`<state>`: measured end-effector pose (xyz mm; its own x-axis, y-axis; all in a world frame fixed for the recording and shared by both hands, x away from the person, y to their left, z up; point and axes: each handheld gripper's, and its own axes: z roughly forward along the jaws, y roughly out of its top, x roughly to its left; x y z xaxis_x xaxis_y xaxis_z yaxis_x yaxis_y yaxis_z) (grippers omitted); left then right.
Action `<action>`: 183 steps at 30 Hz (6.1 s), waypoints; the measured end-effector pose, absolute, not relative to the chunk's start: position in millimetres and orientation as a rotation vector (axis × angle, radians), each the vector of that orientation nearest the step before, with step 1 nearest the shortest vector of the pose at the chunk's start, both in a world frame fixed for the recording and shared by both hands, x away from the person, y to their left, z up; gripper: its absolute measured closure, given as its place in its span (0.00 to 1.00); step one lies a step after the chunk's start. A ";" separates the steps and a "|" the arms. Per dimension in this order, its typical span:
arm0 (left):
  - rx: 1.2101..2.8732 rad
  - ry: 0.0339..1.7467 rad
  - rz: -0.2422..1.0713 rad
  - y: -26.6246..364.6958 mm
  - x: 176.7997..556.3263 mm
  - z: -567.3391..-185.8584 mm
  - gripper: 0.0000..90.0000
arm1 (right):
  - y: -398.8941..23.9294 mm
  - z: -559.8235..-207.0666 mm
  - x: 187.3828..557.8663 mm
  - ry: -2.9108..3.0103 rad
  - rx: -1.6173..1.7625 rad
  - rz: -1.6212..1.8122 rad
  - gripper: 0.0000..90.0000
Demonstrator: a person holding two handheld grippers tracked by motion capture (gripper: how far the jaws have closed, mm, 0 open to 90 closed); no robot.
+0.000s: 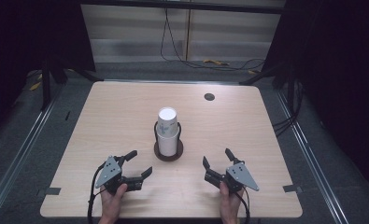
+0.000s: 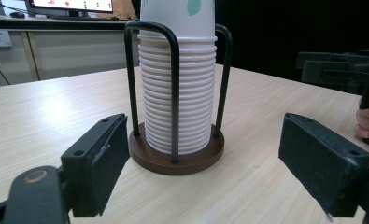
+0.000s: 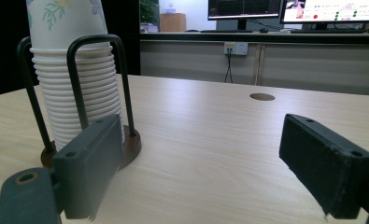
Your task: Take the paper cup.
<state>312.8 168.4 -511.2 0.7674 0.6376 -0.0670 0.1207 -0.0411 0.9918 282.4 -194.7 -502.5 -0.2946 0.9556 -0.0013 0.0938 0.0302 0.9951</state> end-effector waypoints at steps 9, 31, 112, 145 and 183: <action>1.575 0.647 0.449 169.0 313.7 -511.2 0.18 | -197.0 -502.1 282.8 1.535 1.112 1.387 0.15; 1.593 0.633 0.436 169.0 315.5 -510.7 0.18 | -186.8 -492.4 294.8 1.773 1.079 1.500 0.15; 1.572 0.622 0.442 170.4 314.0 -511.4 0.18 | -111.9 -375.3 407.4 2.273 0.845 1.505 0.20; 1.564 0.611 0.427 170.9 314.1 -511.7 0.18 | -98.8 -380.9 434.7 2.367 0.865 1.485 0.30; 1.569 0.595 0.421 172.4 314.8 -511.9 0.18 | -103.1 -363.3 424.0 2.231 0.854 1.567 0.36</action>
